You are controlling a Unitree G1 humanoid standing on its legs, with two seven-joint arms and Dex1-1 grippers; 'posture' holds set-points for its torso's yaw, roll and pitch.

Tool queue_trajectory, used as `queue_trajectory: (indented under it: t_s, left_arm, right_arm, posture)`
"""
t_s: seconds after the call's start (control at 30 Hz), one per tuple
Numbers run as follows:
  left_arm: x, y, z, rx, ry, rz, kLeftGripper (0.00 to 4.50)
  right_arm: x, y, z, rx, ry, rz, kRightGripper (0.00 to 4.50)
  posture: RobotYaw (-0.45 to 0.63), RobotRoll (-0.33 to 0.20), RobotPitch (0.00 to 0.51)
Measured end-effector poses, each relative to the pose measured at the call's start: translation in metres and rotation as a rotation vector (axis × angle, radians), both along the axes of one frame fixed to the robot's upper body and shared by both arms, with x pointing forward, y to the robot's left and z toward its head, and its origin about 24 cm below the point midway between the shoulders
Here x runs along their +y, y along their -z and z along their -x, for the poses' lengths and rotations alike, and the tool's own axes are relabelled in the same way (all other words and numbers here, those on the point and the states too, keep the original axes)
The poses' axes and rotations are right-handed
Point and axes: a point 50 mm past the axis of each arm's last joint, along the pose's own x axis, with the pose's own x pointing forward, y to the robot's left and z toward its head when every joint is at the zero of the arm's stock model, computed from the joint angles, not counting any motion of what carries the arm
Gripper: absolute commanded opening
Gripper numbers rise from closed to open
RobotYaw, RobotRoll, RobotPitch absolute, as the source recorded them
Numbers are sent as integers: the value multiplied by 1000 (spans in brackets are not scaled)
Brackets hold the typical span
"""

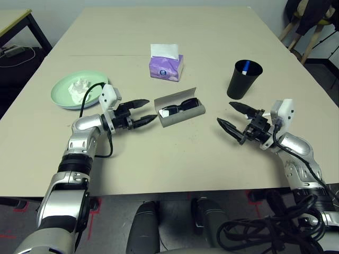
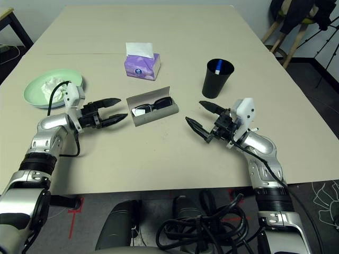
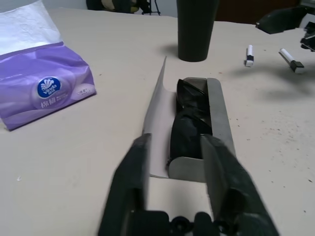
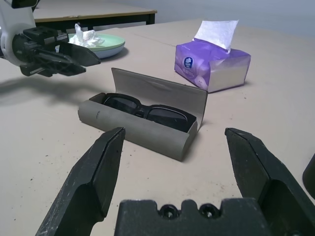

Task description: Organize and tidy the items on the table.

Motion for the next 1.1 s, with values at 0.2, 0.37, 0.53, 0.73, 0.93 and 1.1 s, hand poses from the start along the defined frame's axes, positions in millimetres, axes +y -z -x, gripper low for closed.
queue_trajectory:
  t_s: [0.2,0.37,0.53,0.73,0.93,1.1]
  left_arm:
    - [3,-3,-16,4,-142,8,42]
    - [-4,-12,-33,-36,-302,-1,42]
    - [-16,-12,-39,-29,-315,3,42]
    - [-38,-7,-32,-17,-97,-23,42]
    - [-48,-1,-17,12,99,-47,42]
    - [-51,6,-10,58,164,-63,42]
  right_arm:
    - [3,-2,0,-3,-12,1,4500]
    - [5,-3,-1,-5,-19,2,4500]
    - [9,-6,-3,-12,-30,5,4500]
    - [8,-5,-4,-13,-25,3,4500]
    - [7,-4,-5,-17,-21,3,4500]
    - [5,2,-4,31,-22,-20,4500]
  posture:
    - [7,0,117]
    - [13,0,119]
    - [13,0,121]
    - [10,0,122]
    - [6,0,121]
    - [5,0,119]
